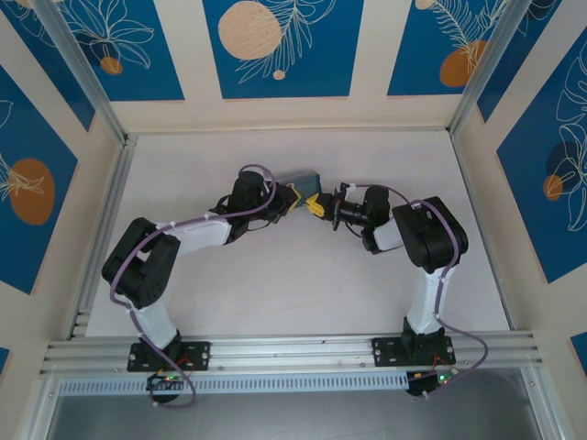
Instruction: Unlock the padlock with the key
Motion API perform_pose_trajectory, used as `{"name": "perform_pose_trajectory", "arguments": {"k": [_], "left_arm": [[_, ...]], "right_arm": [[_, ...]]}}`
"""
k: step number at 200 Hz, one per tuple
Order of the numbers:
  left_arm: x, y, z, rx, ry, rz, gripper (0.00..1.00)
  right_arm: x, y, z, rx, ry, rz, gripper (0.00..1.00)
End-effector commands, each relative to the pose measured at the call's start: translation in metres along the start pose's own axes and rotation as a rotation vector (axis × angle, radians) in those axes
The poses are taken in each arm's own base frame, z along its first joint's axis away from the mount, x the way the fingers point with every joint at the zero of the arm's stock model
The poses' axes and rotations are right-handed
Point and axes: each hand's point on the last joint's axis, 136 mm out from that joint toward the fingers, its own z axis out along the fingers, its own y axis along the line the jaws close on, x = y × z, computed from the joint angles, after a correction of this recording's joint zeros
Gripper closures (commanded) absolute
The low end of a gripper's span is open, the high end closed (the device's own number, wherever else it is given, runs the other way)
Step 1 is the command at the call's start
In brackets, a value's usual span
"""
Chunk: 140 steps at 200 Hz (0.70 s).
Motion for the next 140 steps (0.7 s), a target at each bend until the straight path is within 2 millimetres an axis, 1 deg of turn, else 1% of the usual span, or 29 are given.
{"name": "perform_pose_trajectory", "arguments": {"k": [1, 17, 38, 65, 86, 102, 107, 123, 140], "left_arm": [[0.053, -0.037, -0.001, 0.125, 0.207, 0.079, 1.0], [0.054, -0.041, -0.001, 0.136, 0.208, 0.072, 1.0], [0.053, -0.046, 0.0, 0.148, 0.212, 0.07, 1.0], [0.055, -0.045, 0.0, 0.15, 0.218, 0.068, 1.0], [0.057, -0.041, 0.0, 0.14, 0.225, 0.069, 1.0], [0.059, -0.039, -0.001, 0.137, 0.231, 0.072, 1.0], [0.059, -0.038, -0.001, 0.136, 0.234, 0.074, 1.0], [0.061, -0.036, -0.001, 0.134, 0.239, 0.072, 1.0], [0.061, -0.037, -0.001, 0.144, 0.24, 0.06, 1.0]], "right_arm": [[0.007, 0.024, 0.01, -0.021, 0.027, -0.09, 1.0], [0.008, 0.025, 0.015, -0.02, 0.035, -0.093, 1.0], [0.014, 0.027, 0.026, -0.024, 0.06, -0.103, 1.0], [0.024, 0.034, 0.036, -0.028, 0.087, -0.145, 1.0], [0.027, 0.039, 0.035, -0.004, 0.094, -0.193, 1.0], [0.028, 0.037, 0.032, 0.036, 0.087, -0.206, 1.0], [0.028, 0.038, 0.031, 0.036, 0.088, -0.211, 1.0], [0.023, 0.042, 0.027, 0.026, 0.076, -0.205, 1.0], [0.021, 0.043, 0.028, 0.023, 0.078, -0.2, 1.0]]}}
